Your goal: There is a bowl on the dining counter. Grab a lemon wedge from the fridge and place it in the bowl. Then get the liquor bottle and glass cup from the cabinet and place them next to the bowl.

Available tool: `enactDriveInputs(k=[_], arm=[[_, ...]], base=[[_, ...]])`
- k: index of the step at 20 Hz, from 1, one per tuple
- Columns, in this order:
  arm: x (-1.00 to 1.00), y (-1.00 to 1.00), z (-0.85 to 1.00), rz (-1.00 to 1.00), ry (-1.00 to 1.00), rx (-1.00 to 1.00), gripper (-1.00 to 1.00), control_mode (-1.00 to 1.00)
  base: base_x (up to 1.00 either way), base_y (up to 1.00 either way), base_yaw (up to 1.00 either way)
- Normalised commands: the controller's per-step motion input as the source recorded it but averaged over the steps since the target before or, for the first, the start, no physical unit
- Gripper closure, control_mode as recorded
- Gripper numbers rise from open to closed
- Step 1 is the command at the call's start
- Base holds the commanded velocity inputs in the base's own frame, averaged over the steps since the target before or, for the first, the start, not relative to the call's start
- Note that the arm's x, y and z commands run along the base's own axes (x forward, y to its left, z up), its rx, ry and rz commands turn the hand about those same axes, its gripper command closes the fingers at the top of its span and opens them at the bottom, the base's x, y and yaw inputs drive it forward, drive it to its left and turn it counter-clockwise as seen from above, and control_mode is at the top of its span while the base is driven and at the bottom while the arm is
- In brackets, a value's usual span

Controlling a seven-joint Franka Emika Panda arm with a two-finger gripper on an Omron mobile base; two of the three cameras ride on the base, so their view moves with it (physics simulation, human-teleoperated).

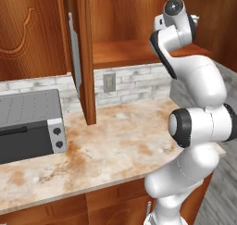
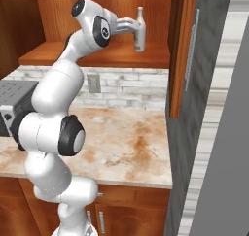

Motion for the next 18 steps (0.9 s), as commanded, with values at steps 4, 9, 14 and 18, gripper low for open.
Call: enactDriveInputs(k=[4,9,14,18], arm=[[0.78,-0.03,0.0,0.0,0.0,0.07,-1.0,-1.0],[0.66,-0.05,0.0,0.0,0.0,0.07,-1.0,-1.0],[0.43,-0.15,0.0,0.0,0.0,0.05,-1.0,-1.0],[0.48,-0.15,0.0,0.0,0.0,0.02,-1.0,-1.0]], base=[[0.0,0.0,0.0],[0.0,0.0,0.0],[0.0,0.0,0.0],[0.0,0.0,0.0]])
